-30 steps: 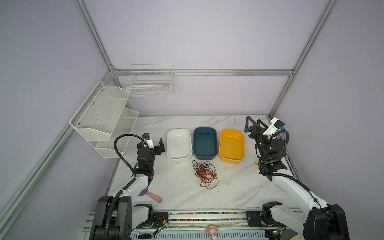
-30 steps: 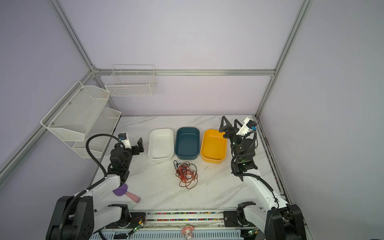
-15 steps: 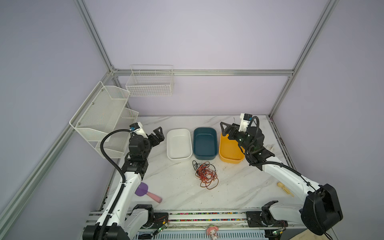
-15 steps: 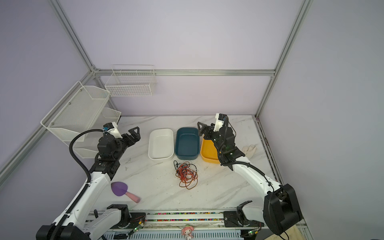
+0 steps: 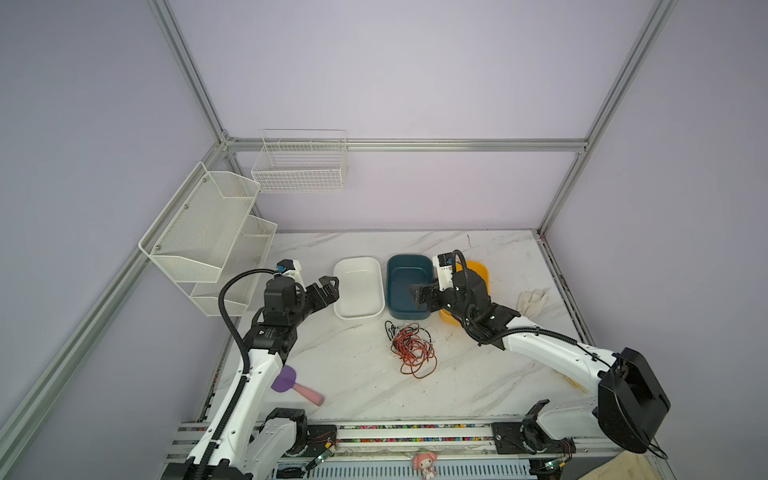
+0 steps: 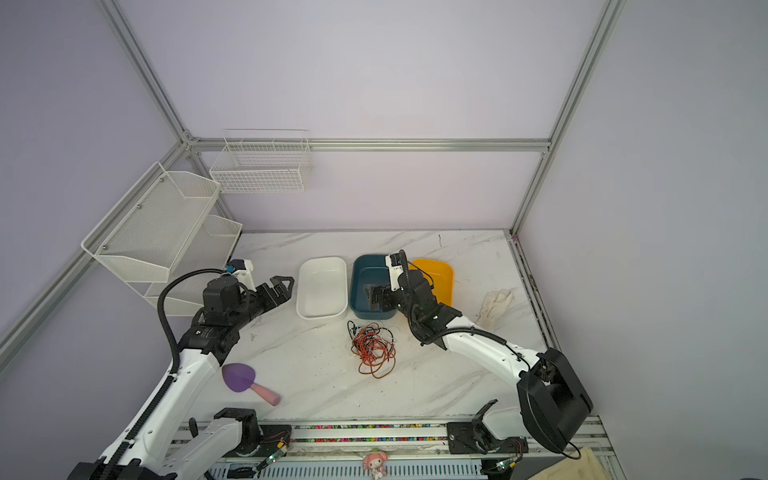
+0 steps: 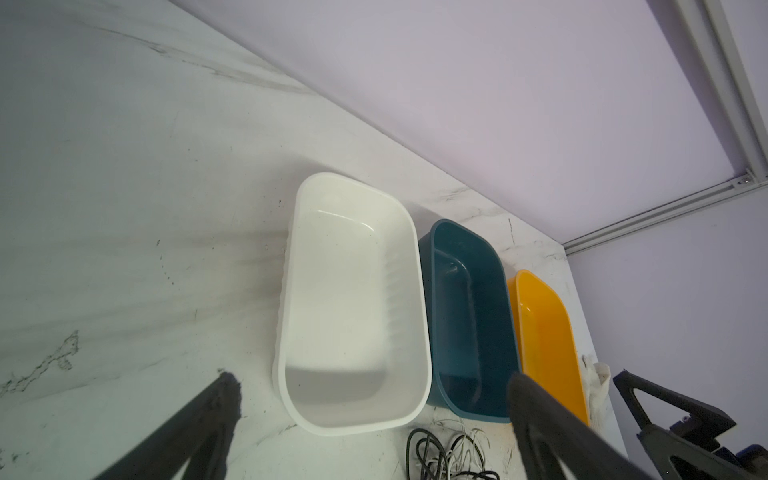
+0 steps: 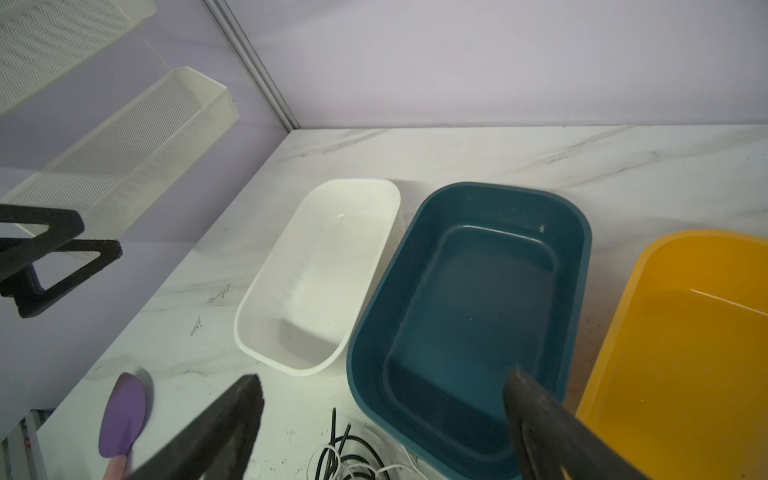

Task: Untangle the cables
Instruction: 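Raise both arms and move the right gripper over the tangled wires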

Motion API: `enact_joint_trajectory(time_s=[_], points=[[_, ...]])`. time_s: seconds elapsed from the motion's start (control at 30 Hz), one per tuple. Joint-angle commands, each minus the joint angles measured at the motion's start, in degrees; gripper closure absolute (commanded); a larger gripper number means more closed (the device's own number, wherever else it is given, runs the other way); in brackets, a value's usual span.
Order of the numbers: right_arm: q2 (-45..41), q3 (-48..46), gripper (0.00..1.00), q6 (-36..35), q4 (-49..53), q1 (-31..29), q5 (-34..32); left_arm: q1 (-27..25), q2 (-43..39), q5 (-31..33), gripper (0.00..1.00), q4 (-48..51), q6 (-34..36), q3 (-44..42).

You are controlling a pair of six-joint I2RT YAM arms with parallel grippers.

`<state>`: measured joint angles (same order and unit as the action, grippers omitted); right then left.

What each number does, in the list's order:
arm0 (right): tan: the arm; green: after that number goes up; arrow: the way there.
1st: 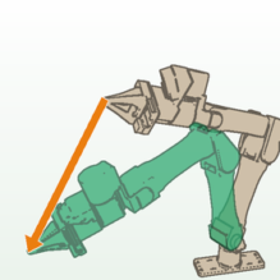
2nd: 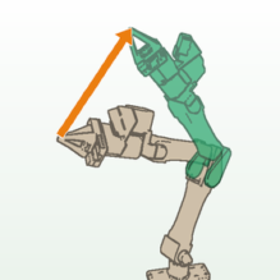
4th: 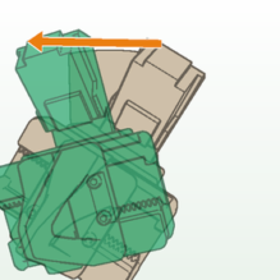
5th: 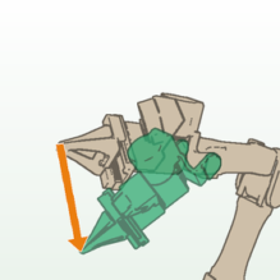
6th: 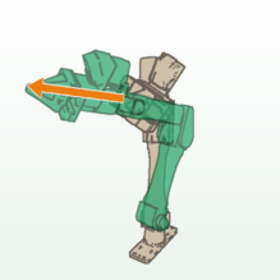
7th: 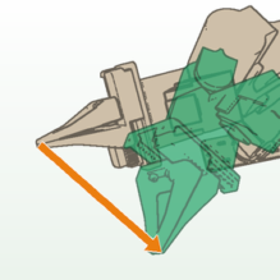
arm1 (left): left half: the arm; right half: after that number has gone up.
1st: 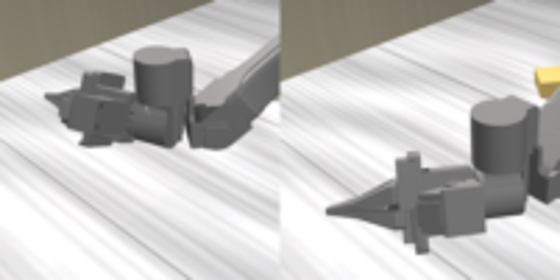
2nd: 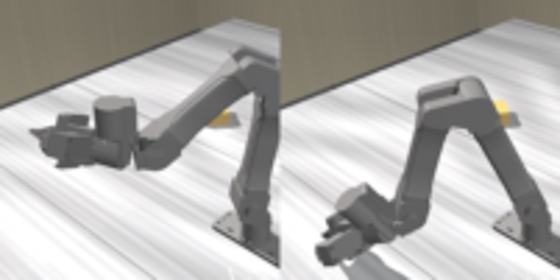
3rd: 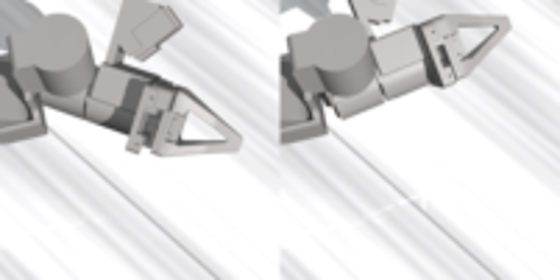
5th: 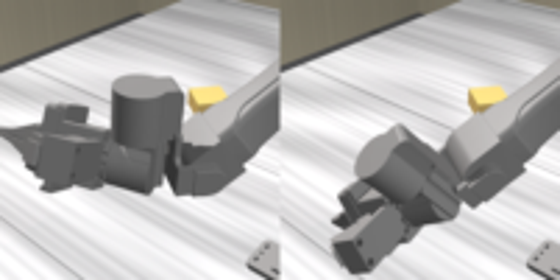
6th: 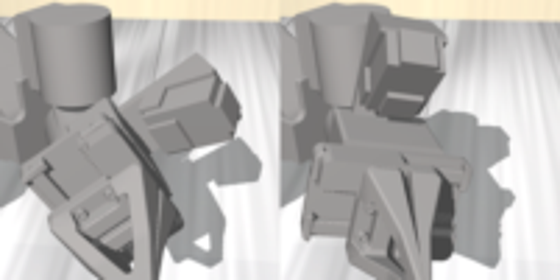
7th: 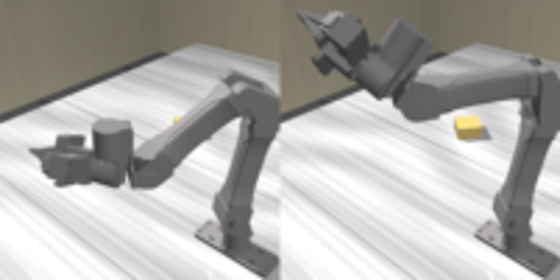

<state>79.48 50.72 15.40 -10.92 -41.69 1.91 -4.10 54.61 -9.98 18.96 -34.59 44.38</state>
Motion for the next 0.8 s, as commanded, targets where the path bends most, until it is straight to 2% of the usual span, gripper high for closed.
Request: enact_joint_trajectory(time_s=[0.0,0.1,0.23,0.37,0.47,0.77], points=[[3.5,-0.1,0.08,-2.8,1.3,-3.6,-3.1,-3.4,0.3,2.5,0.0,4.9,3.9,4.4],[7.2,0.3,0.1,-4.1,1.7,-5.4,-4.4,-6.3,0.9,4.6,0.0,4.6,3.9,4.0],[8.8,0.1,0.12,-4.2,0.4,-6.9,-4.3,-8.5,2.4,4.1,0.0,4.5,5.7,4.5],[11.1,0.4,0.13,-3.6,-0.6,-7.7,-2.3,-8.7,2.0,1.9,0.0,4.8,8.1,4.8],[13.7,1.0,0.15,-3.7,-1.0,-9.1,-3.3,-8.8,0.4,3.5,0.0,4.8,9.3,4.2],[17.1,2.7,0.22,-3.9,-0.2,-10.4,-3.8,-9.0,1.6,1.7,0.0,5.3,8.6,4.3]])
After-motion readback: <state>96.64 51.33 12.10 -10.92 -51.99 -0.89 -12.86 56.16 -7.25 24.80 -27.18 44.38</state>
